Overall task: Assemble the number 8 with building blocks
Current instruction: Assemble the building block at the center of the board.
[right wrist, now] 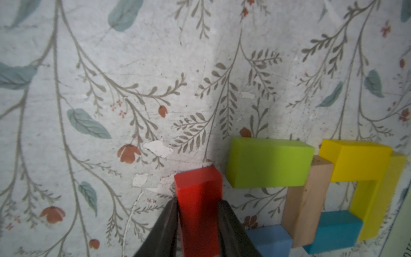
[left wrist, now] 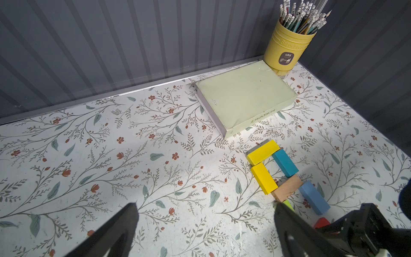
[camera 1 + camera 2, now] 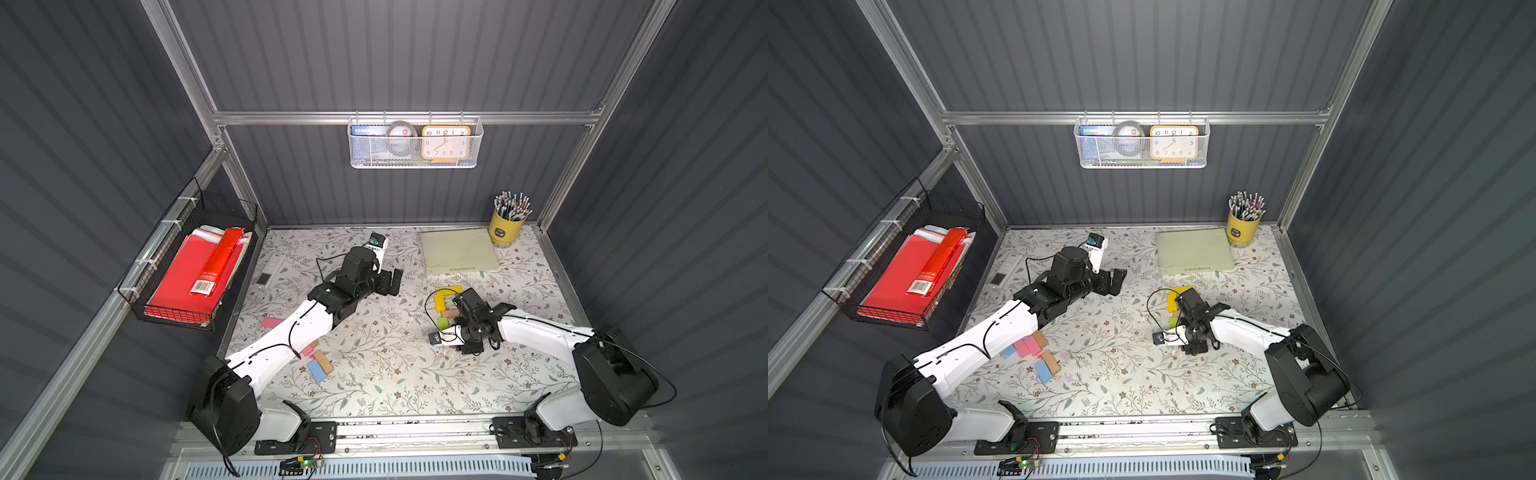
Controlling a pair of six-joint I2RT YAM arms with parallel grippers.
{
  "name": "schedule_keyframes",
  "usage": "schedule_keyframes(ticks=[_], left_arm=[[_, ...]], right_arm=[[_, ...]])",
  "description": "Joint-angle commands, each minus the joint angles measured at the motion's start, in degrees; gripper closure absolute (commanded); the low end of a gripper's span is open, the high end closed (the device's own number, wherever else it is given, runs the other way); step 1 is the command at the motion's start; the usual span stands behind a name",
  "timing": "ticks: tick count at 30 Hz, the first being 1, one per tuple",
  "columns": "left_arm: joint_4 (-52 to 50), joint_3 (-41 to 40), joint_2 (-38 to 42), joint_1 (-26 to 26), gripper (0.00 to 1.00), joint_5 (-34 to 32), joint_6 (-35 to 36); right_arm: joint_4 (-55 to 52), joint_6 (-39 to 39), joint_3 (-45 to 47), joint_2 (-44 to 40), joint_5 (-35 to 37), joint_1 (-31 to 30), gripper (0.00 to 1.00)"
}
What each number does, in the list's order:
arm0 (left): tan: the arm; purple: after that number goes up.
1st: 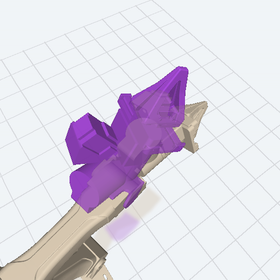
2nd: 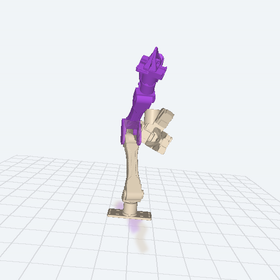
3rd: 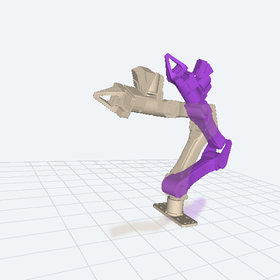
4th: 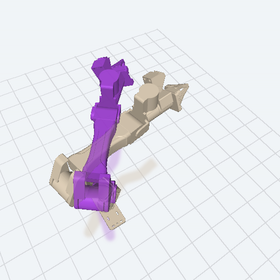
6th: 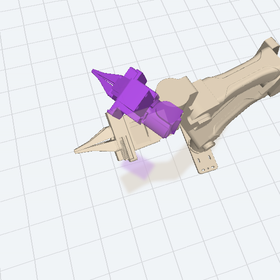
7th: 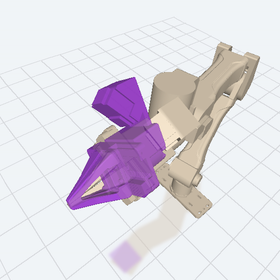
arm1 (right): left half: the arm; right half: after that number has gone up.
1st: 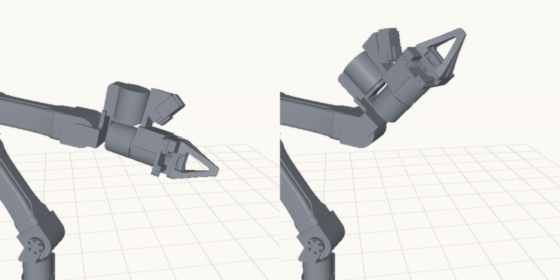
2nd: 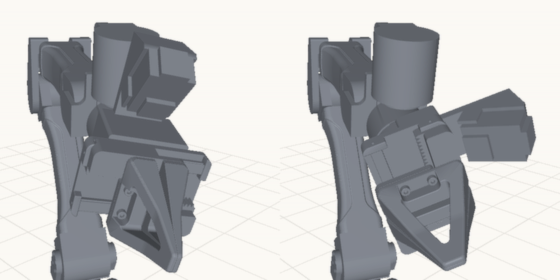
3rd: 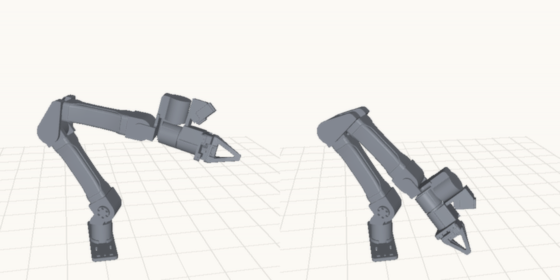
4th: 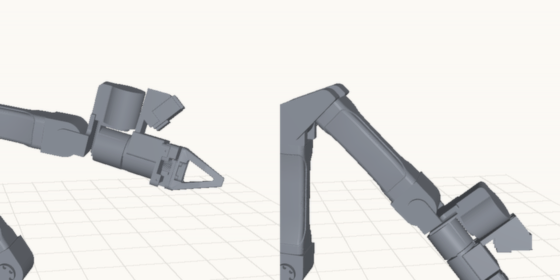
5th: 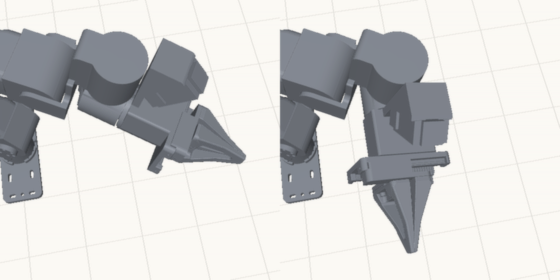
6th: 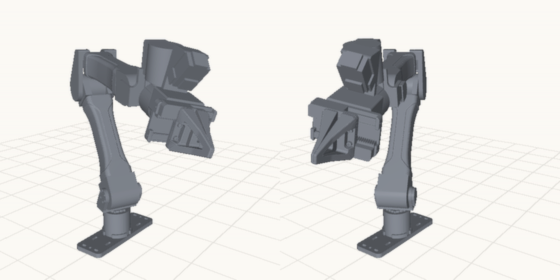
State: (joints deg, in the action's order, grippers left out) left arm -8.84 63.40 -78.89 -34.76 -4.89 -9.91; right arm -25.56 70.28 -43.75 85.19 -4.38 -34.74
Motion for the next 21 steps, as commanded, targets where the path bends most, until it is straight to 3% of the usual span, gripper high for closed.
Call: schedule_keyframes(ticks=[1, 21], left_arm=[[0.53, -0.64, -0.27, 0.49, 0.00, 1.02, 0.86], [0.53, -0.49, -0.56, 0.49, 0.01, 1.28, 1.03]], right_arm=[[-0.15, 0.04, 0.94, 0.16, 0.17, 0.29, 0.67], [1.92, -0.65, 1.29, -0.10, 0.92, 0.29, 0.54]])
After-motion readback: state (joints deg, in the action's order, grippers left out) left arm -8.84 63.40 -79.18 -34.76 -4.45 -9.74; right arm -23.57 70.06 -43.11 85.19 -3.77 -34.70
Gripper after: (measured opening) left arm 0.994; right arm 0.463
